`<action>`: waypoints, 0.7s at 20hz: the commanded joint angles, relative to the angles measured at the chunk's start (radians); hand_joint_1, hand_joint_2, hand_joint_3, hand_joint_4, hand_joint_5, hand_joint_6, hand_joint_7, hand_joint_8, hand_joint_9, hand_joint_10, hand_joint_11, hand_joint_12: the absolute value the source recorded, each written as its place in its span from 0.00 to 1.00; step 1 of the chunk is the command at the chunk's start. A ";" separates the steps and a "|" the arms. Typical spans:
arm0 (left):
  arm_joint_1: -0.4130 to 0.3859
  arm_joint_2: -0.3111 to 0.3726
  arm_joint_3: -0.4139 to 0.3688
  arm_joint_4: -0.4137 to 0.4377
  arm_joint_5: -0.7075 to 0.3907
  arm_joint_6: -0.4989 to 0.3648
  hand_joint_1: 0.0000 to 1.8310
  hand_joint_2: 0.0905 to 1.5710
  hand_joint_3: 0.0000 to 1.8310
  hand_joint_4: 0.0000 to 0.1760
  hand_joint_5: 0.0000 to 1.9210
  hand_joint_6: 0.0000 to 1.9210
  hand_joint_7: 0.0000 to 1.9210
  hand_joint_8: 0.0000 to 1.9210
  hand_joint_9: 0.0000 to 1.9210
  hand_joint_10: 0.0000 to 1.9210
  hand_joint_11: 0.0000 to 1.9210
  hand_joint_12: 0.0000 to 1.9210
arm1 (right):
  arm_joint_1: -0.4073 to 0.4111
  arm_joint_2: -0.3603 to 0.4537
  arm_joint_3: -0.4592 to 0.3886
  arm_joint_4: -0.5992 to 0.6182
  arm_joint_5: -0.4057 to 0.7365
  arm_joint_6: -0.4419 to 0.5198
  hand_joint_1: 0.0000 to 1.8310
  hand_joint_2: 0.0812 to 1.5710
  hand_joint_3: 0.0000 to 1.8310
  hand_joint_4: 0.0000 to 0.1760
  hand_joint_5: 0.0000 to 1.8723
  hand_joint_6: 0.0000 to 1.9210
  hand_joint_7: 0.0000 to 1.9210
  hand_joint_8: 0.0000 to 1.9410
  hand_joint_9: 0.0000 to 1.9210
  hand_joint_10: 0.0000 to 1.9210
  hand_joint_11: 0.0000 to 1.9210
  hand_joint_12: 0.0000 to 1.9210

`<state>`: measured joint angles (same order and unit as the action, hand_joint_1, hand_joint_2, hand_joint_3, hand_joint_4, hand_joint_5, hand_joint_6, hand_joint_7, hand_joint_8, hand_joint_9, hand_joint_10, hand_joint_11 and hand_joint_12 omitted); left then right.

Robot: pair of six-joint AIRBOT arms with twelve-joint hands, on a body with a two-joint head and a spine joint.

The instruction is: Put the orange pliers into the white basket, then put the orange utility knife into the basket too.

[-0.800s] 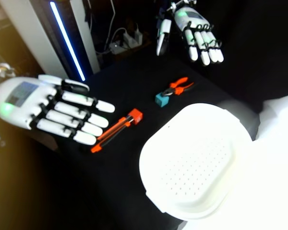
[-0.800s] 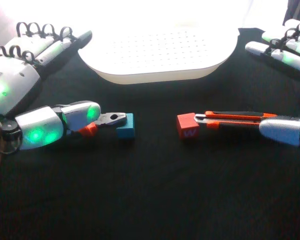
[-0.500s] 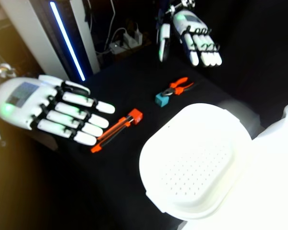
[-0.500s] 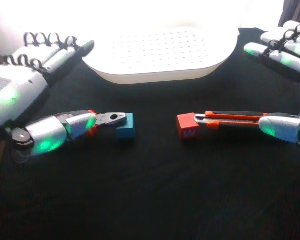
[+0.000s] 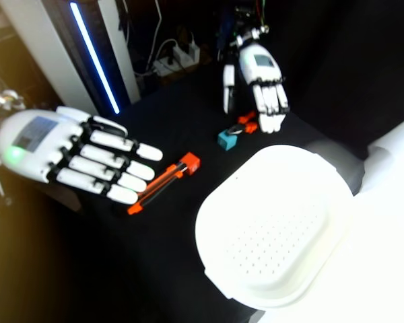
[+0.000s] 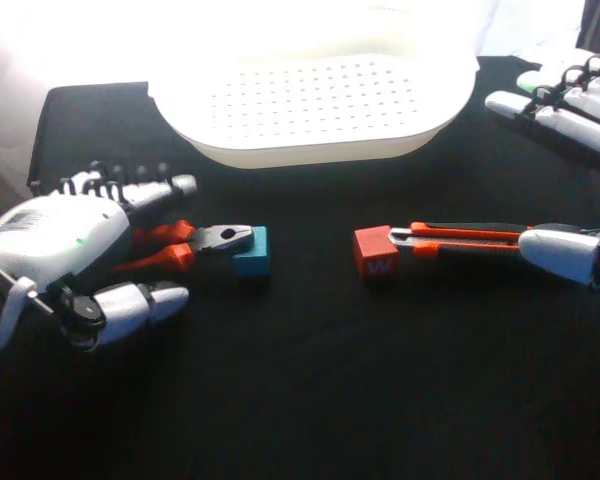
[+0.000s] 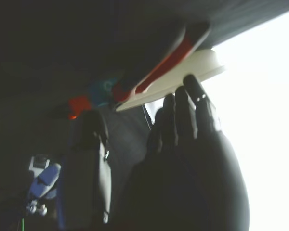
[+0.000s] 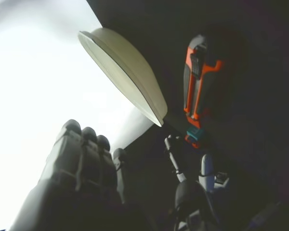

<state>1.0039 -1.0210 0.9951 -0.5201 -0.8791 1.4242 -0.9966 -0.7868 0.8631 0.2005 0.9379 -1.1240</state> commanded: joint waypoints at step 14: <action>-0.104 0.100 -0.067 0.183 -0.339 -0.007 0.78 0.78 0.00 0.00 0.65 1.00 0.80 1.00 0.88 1.00 0.90 1.00 | -0.001 -0.002 0.004 0.000 0.118 -0.001 0.01 0.81 0.00 0.58 0.00 0.00 0.00 0.00 0.00 0.00 0.00 0.00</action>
<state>0.8806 -0.9253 0.9390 -0.3626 -1.0615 1.4227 -1.0031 -0.7876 0.8642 0.2054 0.9340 -1.1240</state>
